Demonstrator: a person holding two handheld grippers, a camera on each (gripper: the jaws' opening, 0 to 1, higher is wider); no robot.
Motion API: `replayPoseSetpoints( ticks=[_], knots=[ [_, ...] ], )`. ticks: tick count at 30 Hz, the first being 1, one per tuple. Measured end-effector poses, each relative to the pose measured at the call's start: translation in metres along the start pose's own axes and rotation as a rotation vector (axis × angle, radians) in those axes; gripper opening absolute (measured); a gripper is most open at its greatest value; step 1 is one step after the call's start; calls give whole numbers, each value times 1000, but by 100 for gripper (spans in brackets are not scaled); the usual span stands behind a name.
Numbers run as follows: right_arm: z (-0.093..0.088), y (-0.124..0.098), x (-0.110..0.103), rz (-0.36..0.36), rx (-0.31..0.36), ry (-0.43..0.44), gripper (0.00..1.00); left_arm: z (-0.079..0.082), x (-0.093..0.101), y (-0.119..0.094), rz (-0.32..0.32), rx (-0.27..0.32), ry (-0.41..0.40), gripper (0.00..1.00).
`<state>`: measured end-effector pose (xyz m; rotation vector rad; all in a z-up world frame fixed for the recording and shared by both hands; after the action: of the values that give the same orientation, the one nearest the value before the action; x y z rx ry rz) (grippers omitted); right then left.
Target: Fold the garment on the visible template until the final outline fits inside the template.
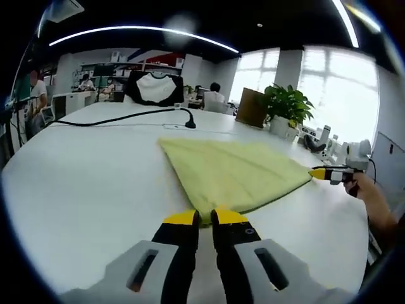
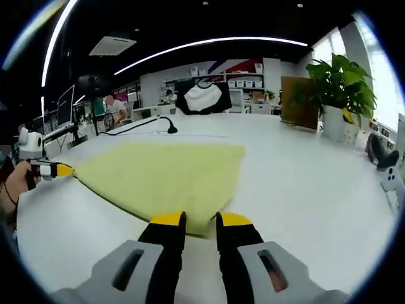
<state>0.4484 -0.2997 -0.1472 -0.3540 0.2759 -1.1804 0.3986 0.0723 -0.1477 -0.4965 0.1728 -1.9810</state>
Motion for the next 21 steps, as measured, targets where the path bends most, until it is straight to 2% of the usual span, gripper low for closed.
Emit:
replayPoseSetpoints(
  ticks=[4,10,12,18,21],
  knots=[
    [-1,0,-2,17,-3,12,7,0,-1,-2,-17,-5,14,5],
    [2,0,0,20,1,8,2,6,-6,-4,-153,-31,121,3],
    [5,0,1,22,4,10,1,10,-7,-4,-225,-40,150,3],
    [9,-1,3,16,1,-15,1,23,-19,-4,-349,-111,418,2],
    [8,-1,3,8,-17,-54,1,21,-17,-3,-418,-195,598,2]
  ],
)
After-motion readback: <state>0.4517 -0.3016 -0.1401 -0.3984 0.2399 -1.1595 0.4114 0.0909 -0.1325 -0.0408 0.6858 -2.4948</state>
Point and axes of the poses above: the point that each gripper's makers call its tool centre point, and the gripper's own axes: y roughly forward along the fingers, x roughly to its right, z roughly out of its top, the point moved 6 cm from there along -y, roughly backward along the fingers, and after that the axes turned 5 degrees about -z, right-handed, at the moved point
